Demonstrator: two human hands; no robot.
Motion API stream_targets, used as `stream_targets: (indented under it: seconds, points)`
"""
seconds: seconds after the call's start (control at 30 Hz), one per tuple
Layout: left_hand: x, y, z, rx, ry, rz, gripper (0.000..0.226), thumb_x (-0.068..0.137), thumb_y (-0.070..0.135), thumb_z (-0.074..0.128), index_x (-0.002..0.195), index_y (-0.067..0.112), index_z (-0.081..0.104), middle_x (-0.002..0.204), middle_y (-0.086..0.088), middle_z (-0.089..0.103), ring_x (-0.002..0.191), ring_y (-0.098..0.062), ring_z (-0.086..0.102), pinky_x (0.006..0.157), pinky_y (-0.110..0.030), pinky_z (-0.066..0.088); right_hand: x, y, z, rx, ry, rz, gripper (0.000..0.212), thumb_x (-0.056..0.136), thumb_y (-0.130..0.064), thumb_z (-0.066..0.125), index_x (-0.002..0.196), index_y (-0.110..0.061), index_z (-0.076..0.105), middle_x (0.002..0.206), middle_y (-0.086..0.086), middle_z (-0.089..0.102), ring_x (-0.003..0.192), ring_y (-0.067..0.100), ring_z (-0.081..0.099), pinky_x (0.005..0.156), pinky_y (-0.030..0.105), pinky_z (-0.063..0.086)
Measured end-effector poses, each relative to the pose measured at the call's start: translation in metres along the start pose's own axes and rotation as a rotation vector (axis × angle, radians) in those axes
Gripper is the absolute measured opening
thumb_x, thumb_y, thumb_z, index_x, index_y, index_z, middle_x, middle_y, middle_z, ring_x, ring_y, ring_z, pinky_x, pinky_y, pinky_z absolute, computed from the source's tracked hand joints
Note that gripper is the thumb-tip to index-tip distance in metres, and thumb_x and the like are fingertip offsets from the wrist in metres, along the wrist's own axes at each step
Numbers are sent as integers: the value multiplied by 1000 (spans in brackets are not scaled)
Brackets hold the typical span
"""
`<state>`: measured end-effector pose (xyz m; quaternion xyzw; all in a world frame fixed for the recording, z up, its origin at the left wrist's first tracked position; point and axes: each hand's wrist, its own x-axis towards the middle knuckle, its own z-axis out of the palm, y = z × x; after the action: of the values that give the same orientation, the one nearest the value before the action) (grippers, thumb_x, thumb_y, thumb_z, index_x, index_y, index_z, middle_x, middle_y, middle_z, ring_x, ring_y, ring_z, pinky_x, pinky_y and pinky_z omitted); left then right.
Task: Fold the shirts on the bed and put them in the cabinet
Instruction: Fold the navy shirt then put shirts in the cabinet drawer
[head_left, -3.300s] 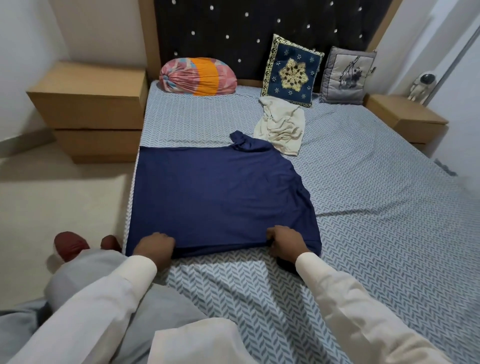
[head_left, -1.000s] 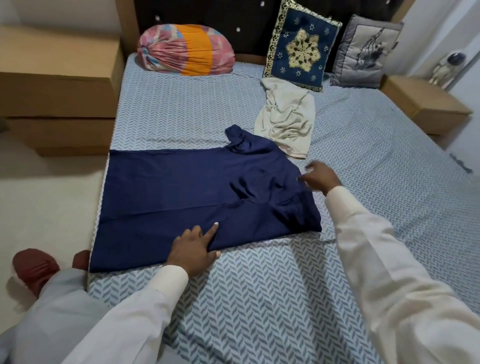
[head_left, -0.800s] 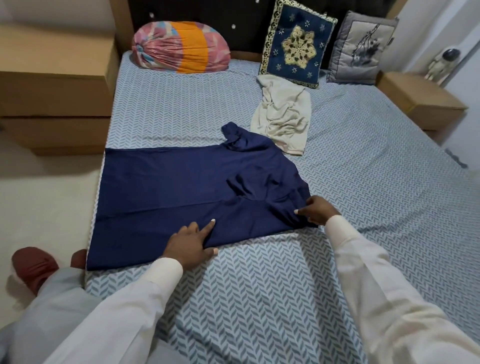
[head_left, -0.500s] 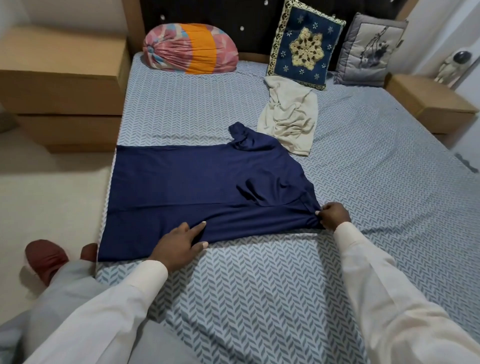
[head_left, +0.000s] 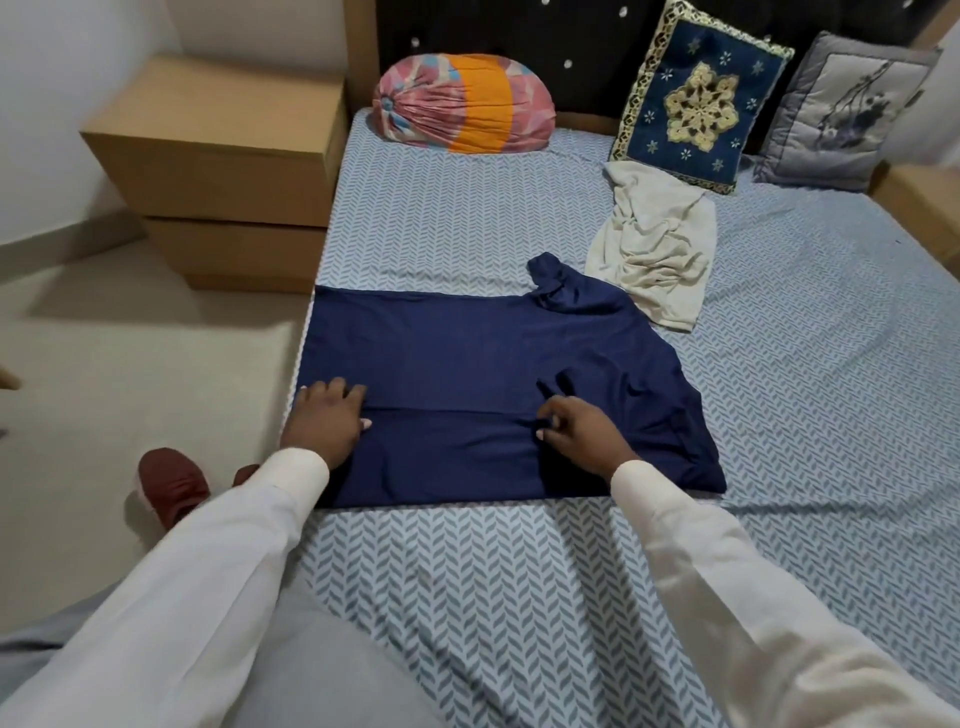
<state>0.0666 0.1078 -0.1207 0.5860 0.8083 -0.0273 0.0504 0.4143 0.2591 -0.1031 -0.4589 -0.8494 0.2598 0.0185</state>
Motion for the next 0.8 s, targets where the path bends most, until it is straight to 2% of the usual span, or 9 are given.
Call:
stream_targets:
  seconds: [0.07, 0.17, 0.3, 0.37, 0.43, 0.53, 0.63, 0.73, 0.8]
  points:
    - [7, -16, -14, 32, -66, -44, 43, 92, 49, 57, 124, 21, 50, 124, -7, 57, 115, -30, 50, 95, -40, 39, 1, 0, 9, -32, -71, 25, 33, 86, -33, 72, 116, -28, 60, 99, -5, 58, 90, 19, 61, 75, 32, 48]
    - [15, -35, -32, -4, -211, -94, 40, 84, 60, 63, 104, 26, 57, 111, 0, 63, 110, -26, 54, 91, -39, 37, 3, -1, 13, -58, -61, 61, 50, 85, -33, 74, 130, -28, 52, 110, -1, 54, 103, 25, 60, 83, 36, 51]
    - [14, -60, -48, -377, -391, -194, 41, 75, 54, 77, 80, 15, 64, 90, -5, 66, 85, -23, 60, 75, -33, 43, 16, -6, 3, -184, -86, 122, 79, 78, -41, 80, 145, -30, 39, 141, 6, 39, 130, 32, 44, 96, 49, 50]
    - [2, -65, -51, -676, -362, -290, 35, 79, 46, 78, 82, 15, 61, 86, -6, 64, 76, -22, 57, 66, -30, 42, 22, -7, -1, -171, -152, 143, 86, 75, -42, 82, 147, -28, 36, 145, 7, 37, 129, 34, 47, 99, 48, 49]
    - [-11, -62, -50, -814, -400, -369, 32, 81, 42, 78, 89, 18, 59, 81, -4, 59, 70, -20, 53, 59, -27, 37, 21, -7, -2, -145, -133, 152, 89, 75, -39, 83, 147, -28, 33, 146, 7, 34, 122, 35, 54, 96, 46, 50]
    - [-30, -61, -40, -913, -447, -428, 40, 80, 30, 82, 102, 16, 51, 90, -3, 61, 76, -17, 56, 61, -28, 44, 8, -7, 2, -142, -70, 131, 87, 75, -36, 84, 144, -28, 33, 144, 7, 31, 114, 35, 58, 90, 44, 53]
    - [-47, -63, -28, -969, -394, -455, 58, 77, 15, 84, 120, 10, 45, 108, -9, 63, 96, -23, 63, 79, -36, 53, -5, -1, 4, -123, -78, 117, 90, 74, -36, 85, 146, -29, 31, 144, 7, 30, 115, 34, 57, 92, 45, 53]
    - [-64, -67, -23, -1047, -374, -494, 54, 83, 6, 77, 124, 9, 42, 103, -11, 62, 86, -22, 62, 64, -31, 50, -17, 8, 0, -114, -114, 135, 90, 72, -37, 87, 144, -29, 32, 138, 7, 32, 110, 33, 58, 92, 43, 52]
    - [-73, -74, -18, -1081, -365, -486, 56, 82, 10, 79, 125, 11, 43, 105, -16, 66, 83, -24, 64, 67, -32, 52, -27, 15, -2, -93, -137, 149, 79, 72, -36, 87, 133, -25, 38, 126, 8, 41, 101, 30, 58, 86, 39, 51]
